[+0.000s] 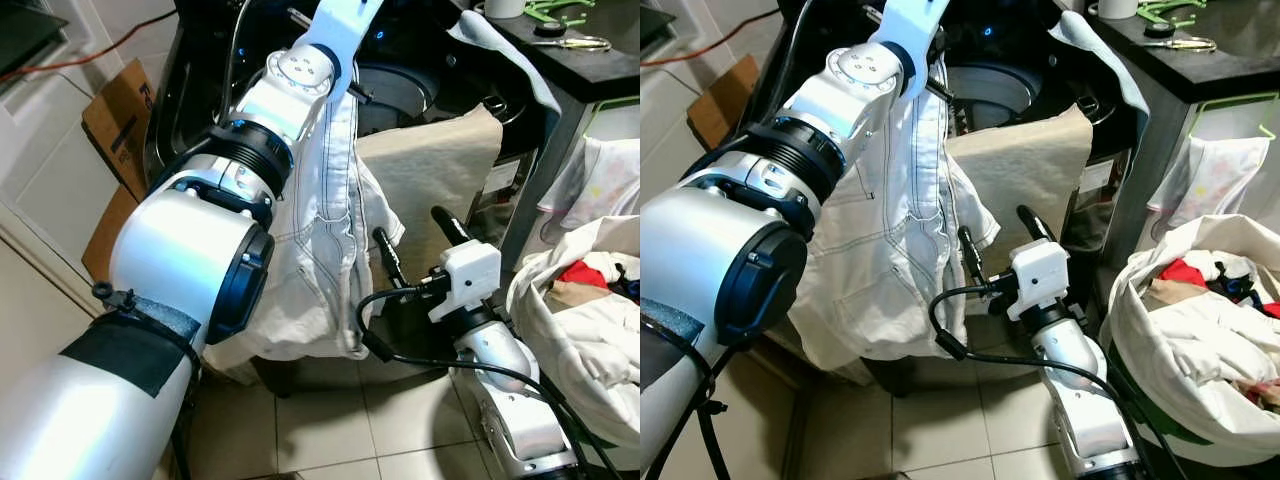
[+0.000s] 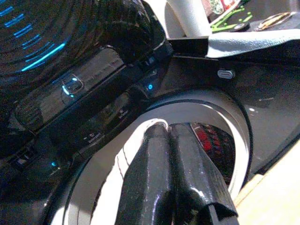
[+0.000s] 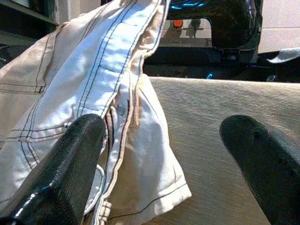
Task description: Clothes washing
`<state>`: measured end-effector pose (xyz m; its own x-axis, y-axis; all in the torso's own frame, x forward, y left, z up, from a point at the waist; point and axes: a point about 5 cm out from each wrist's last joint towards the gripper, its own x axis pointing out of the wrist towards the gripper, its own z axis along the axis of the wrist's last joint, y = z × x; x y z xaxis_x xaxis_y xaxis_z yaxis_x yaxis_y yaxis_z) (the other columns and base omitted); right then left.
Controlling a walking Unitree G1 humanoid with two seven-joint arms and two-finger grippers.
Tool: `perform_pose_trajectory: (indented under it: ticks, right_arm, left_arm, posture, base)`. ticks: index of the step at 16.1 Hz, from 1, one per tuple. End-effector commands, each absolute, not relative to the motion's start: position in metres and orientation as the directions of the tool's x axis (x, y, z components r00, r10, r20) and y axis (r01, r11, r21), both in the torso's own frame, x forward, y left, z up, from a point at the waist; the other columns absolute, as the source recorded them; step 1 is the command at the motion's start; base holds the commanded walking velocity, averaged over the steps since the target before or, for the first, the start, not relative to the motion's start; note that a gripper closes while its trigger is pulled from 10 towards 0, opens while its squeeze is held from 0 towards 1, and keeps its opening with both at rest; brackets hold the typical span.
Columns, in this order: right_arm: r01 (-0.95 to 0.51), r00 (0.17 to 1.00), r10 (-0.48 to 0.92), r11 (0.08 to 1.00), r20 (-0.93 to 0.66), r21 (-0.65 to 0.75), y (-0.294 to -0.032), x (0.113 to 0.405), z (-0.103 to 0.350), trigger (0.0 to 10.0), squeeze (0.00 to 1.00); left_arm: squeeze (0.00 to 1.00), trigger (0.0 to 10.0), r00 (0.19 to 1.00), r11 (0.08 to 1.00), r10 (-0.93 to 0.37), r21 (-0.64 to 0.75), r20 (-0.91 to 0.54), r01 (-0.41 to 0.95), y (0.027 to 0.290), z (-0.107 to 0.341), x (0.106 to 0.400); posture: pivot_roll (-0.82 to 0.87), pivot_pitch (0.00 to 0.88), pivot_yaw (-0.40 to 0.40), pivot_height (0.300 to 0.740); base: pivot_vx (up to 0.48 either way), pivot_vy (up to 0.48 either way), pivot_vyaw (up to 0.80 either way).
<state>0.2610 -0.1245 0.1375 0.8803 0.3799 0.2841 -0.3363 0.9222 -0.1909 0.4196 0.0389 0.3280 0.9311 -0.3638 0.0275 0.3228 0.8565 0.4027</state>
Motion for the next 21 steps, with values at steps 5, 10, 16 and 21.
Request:
perform_pose_trajectory:
  ticks: [5, 10, 16, 21]
  right_arm:
    - [-0.338, 0.879, 0.377, 0.924, 0.292, -0.178, -0.112, 0.257, 0.138, 10.0, 0.0]
    - [-0.313, 0.894, 0.35, 0.935, 0.28, -0.167, -0.115, 0.252, 0.136, 10.0, 0.0]
    - [-0.145, 0.951, 0.193, 0.968, 0.241, -0.204, -0.132, 0.274, 0.128, 10.0, 0.0]
    - [0.11, 0.971, 0.0, 0.885, 0.238, -0.451, -0.16, 0.33, 0.122, 10.0, 0.0]
  left_arm:
    - [0.0, 10.0, 0.909, 0.807, -0.416, 0.473, 0.033, 0.352, 0.01, 0.335, 0.411]
    - [1.0, 10.0, 0.904, 0.782, -0.423, 0.48, -0.058, 0.397, 0.01, 0.3, 0.412]
    - [1.0, 10.0, 0.906, 0.796, -0.421, 0.465, -0.037, 0.388, 0.011, 0.307, 0.413]
    - [0.0, 10.0, 0.897, 0.817, -0.443, 0.404, -0.018, 0.412, 0.005, 0.311, 0.411]
  posture:
    - [-0.11, 0.0, 0.252, 0.74]
    - [-0.13, 0.0, 0.253, 0.74]
    - [-0.12, 0.0, 0.248, 0.74]
    - [-0.1, 0.0, 0.228, 0.74]
  base:
    - [0.0, 0.0, 0.0]
    - [0.0, 0.0, 0.0]
    - [0.0, 0.0, 0.0]
    - [0.0, 0.0, 0.0]
